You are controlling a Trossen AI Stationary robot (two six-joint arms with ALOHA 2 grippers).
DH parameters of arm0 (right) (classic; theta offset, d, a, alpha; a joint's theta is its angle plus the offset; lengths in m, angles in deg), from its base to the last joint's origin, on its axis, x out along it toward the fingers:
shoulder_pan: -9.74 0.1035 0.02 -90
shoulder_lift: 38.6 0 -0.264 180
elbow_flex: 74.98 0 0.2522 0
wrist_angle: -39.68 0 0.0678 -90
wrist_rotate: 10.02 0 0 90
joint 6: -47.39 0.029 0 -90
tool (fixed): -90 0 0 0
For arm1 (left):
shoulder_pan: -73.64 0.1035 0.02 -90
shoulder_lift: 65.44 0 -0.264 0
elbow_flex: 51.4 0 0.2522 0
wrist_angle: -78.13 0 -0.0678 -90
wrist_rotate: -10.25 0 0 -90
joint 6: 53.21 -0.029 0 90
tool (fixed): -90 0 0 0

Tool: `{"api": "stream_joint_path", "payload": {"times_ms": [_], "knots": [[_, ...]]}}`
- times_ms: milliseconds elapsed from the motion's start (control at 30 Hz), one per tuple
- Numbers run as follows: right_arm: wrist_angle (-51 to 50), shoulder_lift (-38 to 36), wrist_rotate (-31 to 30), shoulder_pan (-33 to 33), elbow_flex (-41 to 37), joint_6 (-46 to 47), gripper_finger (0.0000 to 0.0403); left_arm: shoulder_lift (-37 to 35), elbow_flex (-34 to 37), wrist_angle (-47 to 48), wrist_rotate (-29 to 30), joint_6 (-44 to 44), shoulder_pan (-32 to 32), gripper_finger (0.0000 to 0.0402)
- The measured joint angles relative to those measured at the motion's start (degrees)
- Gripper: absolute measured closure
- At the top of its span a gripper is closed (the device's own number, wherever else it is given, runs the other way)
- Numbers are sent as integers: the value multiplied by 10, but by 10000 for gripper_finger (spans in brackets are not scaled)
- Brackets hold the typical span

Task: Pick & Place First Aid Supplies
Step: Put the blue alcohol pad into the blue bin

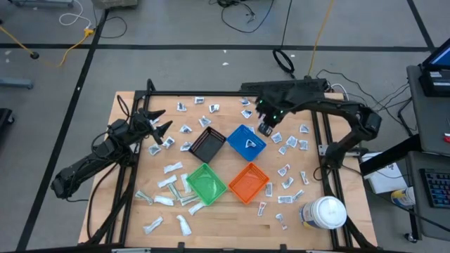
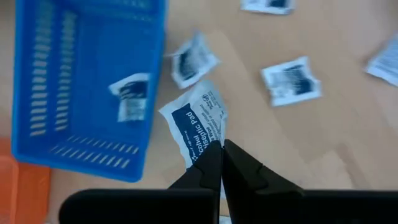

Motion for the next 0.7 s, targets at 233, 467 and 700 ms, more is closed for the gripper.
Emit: {"api": "stream_joint_path", "payload": {"times_ms": [233,467,700], "knots": [[21,17,14,76,0,-27,403,0,0,0,0,0,0,78],[57,17,13,123,0,-27,403,0,0,0,0,0,0,78],[105,77,9,149,-1,-30,403,0,0,0,0,0,0,78]]}}
